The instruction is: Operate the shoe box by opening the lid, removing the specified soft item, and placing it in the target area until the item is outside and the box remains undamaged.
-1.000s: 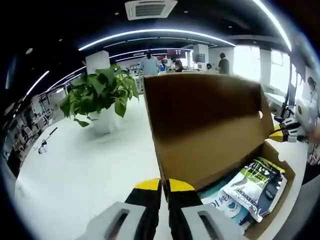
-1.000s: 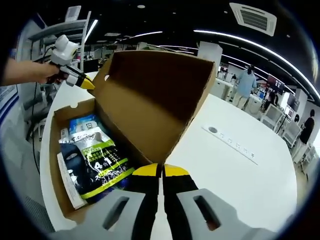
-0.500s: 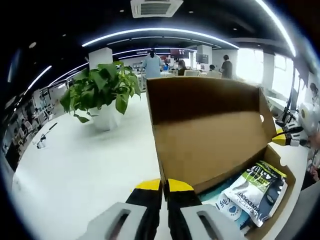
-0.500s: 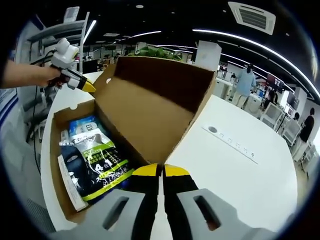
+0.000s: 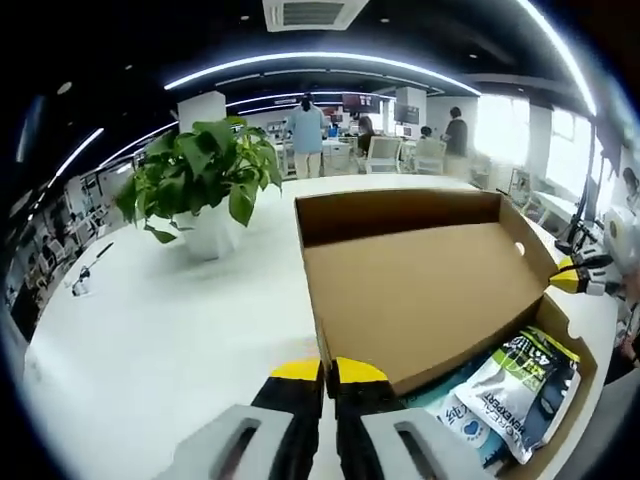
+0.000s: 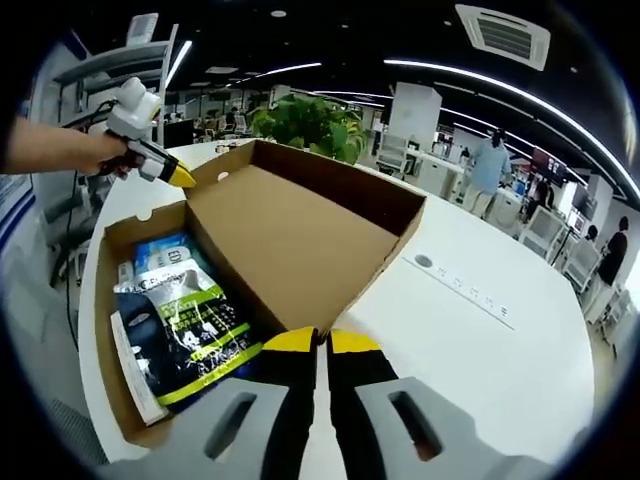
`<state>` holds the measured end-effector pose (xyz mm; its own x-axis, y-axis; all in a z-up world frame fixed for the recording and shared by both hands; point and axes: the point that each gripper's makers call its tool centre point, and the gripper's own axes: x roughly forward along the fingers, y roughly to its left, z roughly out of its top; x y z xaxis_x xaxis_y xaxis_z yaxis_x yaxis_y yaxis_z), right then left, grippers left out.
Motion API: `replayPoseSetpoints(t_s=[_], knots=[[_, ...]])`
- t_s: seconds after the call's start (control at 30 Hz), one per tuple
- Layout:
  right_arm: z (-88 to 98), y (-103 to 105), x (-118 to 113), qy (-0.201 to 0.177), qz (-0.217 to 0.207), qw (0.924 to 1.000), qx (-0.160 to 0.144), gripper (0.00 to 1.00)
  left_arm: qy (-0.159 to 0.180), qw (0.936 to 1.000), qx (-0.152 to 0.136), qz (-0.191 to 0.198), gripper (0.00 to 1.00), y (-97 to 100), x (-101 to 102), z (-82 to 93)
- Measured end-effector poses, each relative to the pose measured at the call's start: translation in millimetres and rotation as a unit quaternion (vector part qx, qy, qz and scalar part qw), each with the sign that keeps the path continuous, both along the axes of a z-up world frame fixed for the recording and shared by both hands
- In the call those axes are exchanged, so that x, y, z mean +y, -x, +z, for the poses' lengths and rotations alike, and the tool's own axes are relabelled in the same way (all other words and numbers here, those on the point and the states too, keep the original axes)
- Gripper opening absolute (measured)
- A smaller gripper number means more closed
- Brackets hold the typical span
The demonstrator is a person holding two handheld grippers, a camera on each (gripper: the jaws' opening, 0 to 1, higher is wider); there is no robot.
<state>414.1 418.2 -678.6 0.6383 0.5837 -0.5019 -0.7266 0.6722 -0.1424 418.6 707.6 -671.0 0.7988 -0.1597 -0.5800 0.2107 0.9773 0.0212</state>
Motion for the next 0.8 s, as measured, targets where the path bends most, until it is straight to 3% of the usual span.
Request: replayPoseSetpoints(t_s=[0.8], knots=[[-5.3, -11.2, -1.3, 0.003, -0.001, 1.0000, -0.005, 0.03, -0.017, 0.9996, 0.021, 0.001, 0.03, -8.7, 0.1, -13.8]])
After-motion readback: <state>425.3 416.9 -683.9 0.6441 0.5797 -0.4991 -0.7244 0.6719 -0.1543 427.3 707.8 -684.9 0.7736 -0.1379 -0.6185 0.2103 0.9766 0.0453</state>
